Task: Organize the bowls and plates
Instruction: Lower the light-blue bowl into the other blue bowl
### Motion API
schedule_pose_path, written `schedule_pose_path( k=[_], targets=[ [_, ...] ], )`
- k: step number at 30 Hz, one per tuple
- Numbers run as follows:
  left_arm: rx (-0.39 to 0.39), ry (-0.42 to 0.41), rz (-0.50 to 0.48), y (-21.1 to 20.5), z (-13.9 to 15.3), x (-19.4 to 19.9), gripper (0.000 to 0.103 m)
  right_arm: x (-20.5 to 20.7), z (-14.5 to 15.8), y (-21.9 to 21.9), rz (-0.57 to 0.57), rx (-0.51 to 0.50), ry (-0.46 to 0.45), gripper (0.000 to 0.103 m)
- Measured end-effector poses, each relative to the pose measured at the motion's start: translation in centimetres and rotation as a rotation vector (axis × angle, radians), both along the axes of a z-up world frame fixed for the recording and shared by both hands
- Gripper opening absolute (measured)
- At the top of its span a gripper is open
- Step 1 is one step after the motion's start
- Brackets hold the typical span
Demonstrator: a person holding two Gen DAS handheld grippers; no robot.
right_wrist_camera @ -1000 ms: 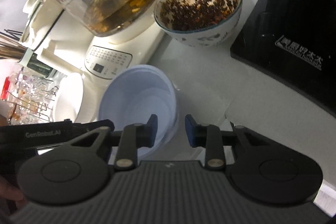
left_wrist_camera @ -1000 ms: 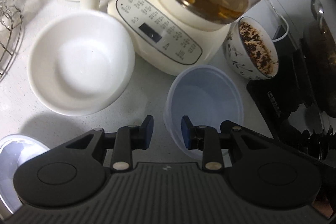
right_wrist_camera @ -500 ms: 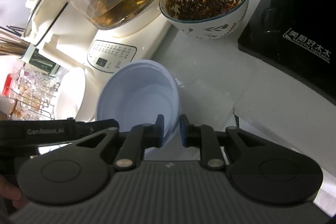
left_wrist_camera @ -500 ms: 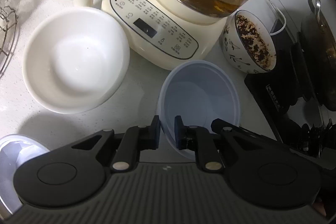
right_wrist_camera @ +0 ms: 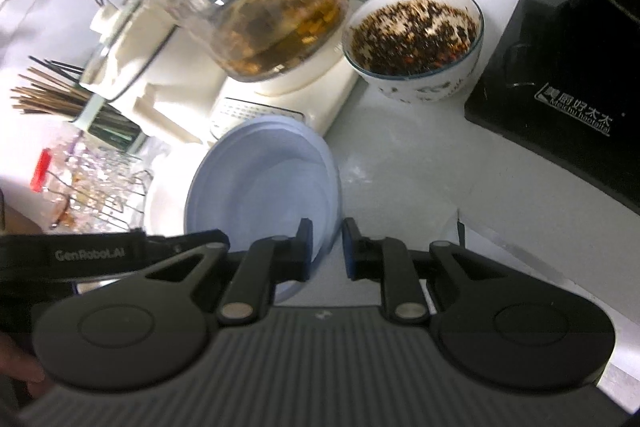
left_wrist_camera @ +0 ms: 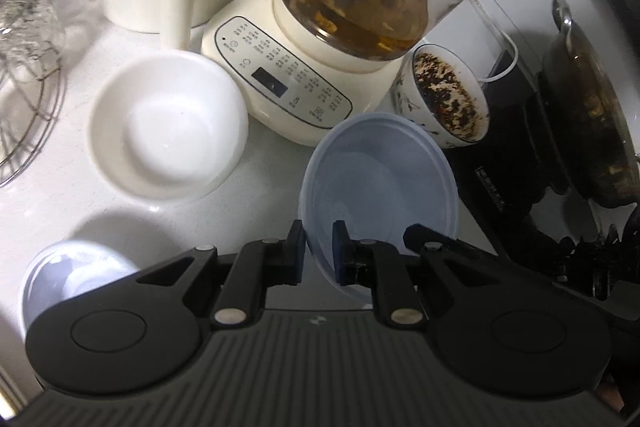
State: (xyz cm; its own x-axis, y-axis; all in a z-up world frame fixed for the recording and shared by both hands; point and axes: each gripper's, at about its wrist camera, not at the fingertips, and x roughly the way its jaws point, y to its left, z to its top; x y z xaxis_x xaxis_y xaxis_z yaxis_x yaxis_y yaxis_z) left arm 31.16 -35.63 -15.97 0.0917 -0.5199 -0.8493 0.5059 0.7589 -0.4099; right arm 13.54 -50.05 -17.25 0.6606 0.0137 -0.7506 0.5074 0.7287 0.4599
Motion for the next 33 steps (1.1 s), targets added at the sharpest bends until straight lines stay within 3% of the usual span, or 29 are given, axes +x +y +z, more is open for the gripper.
schedule_pose_path(
  k=[14, 33],
  targets=[
    [-0.053, -0.057, -0.004, 3.8, 5.2, -3.5, 0.016, -3.2, 4.2, 3.1, 0.0, -0.051, -0.053, 0.018],
    [-0.075, -0.131, 0.089, 10.7, 8.0, -6.6, 0.016, -4.2, 6.8, 8.5, 0.12, -0.105, -0.131, 0.019]
  ],
)
